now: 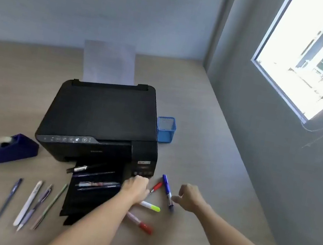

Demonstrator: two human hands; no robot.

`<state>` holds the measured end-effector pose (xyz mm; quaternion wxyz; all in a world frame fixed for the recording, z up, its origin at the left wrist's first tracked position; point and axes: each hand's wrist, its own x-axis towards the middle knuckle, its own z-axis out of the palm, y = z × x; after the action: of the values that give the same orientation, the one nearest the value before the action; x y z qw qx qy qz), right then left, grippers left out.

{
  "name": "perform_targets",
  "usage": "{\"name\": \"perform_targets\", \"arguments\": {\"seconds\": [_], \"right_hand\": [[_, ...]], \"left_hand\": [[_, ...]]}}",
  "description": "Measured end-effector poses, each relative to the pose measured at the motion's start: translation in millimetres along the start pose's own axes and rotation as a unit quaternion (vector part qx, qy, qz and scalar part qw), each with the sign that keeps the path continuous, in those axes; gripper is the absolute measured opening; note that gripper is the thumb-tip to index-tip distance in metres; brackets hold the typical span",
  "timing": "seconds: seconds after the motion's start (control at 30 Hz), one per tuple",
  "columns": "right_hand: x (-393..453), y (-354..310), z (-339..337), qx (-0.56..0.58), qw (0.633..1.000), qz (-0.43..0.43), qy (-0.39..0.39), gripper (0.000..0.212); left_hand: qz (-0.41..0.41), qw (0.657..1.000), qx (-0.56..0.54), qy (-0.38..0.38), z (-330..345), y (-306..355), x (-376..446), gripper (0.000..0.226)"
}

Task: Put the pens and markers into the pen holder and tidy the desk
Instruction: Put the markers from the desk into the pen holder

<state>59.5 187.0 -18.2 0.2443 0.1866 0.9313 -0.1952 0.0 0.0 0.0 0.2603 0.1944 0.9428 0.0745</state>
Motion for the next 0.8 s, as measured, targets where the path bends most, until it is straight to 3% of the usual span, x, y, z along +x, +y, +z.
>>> {"name": "perform_targets", "arguments": {"seconds": [0.17,0.3,0.37,0.5,0.63,0.8], "right_hand": [[6,13,27,0.019,0.999,0.0,-0.028,0.032],[28,24,21,0.056,0.998,0.002,-0.037,0.016],[43,34,10,0.127,0.992,0.013,-0.009,0.023],[70,50,-47,0.268,0.958,-0.003,0.106,0.021],[90,26,-109,0.254,0.949,-0.055,0.178,0.024],[114,-23,-146,0.201,0.962,-0.075,0.171,0.025]], "left_hand": [[-0.094,0.992,0.052,-0.067,22,19,17,0.031],[-0.105,0.989,0.083,-0.069,28,35,26,0.029],[-0.092,0.989,0.099,-0.067,18,50,25,0.031],[-0.039,0.994,0.096,0.022,-45,87,19,0.034],[-0.046,0.989,0.049,0.134,-122,102,53,0.024],[-0.108,0.989,0.044,0.095,-159,108,116,0.033]]}}
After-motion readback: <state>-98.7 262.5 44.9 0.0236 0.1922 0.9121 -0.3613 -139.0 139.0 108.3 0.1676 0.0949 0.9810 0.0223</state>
